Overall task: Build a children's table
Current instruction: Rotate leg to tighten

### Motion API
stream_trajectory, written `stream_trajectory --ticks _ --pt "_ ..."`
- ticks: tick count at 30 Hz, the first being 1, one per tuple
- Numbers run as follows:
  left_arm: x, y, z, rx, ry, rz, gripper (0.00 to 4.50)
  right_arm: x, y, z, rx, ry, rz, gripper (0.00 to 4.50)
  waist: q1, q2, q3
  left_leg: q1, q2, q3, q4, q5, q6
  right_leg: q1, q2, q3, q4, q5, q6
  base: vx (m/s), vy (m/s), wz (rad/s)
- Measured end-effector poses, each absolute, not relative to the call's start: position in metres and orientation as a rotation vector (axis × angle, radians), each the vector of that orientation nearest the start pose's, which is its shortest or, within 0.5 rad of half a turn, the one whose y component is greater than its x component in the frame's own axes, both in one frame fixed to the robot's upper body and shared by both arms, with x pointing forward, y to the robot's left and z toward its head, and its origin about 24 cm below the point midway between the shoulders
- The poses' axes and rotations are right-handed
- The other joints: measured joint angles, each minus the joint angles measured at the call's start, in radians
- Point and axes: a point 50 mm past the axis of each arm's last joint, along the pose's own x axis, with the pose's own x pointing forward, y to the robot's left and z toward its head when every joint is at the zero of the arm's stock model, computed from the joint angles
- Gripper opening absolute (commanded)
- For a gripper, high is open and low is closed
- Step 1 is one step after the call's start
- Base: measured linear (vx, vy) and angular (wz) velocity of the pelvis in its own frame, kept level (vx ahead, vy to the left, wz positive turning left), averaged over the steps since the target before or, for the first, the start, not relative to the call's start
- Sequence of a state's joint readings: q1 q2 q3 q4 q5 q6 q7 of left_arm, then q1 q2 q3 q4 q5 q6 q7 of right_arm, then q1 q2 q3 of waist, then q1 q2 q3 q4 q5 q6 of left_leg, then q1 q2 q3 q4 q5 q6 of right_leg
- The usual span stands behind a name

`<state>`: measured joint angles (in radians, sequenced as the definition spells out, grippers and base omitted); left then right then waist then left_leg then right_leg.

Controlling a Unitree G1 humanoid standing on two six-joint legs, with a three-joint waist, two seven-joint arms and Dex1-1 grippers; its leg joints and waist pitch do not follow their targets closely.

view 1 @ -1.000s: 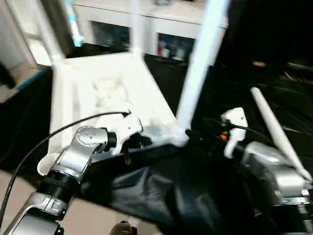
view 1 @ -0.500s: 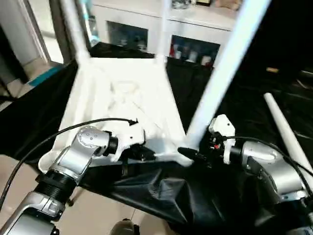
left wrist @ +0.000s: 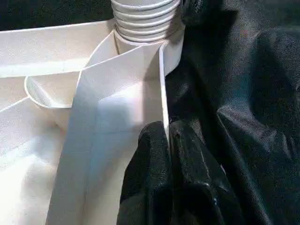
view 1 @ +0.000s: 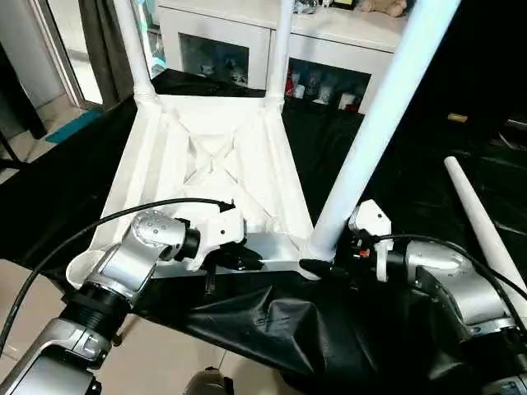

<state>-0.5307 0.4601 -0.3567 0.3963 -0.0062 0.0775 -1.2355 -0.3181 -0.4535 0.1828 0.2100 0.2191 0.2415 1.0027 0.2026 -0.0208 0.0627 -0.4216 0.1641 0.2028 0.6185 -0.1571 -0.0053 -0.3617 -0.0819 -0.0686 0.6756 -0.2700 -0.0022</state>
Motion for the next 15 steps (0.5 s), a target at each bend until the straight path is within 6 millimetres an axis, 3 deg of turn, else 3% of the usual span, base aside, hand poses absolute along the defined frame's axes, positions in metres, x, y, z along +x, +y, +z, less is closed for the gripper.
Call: stream_trajectory --ticks 2,5,13,15 --pt "0.3009 0.1342 0.0639 0.528 0.387 -1.426 0.00 0.2824 -0.1583 0.0566 -0.180 0.312 1.110 3.92 0.000 0.000 0.000 0.000 0.000 0.000 0.000 0.000 0.000 0.000 0.000 0.000 0.000 0.000 0.000 0.000 0.000 0.00" --pt "0.3009 0.1341 0.0639 0.528 0.387 -1.426 0.00 0.2832 -0.1591 0.0554 -0.188 0.320 1.108 3.83 0.000 0.000 0.000 0.000 0.000 0.000 0.000 0.000 0.000 0.000 0.000 0.000 0.000 0.000 0.000 0.000 0.000 0.00" --pt "0.3010 0.1345 0.0641 0.530 0.388 -1.427 0.00 0.2855 -0.1590 0.0554 -0.190 0.323 1.110 2.97 0.000 0.000 0.000 0.000 0.000 0.000 0.000 0.000 0.000 0.000 0.000 0.000 0.000 0.000 0.000 0.000 0.000 0.00" --pt "0.3010 0.1346 0.0641 0.530 0.388 -1.427 0.00 0.2855 -0.1588 0.0553 -0.189 0.324 1.111 2.93 0.000 0.000 0.000 0.000 0.000 0.000 0.000 0.000 0.000 0.000 0.000 0.000 0.000 0.000 0.000 0.000 0.000 0.00"
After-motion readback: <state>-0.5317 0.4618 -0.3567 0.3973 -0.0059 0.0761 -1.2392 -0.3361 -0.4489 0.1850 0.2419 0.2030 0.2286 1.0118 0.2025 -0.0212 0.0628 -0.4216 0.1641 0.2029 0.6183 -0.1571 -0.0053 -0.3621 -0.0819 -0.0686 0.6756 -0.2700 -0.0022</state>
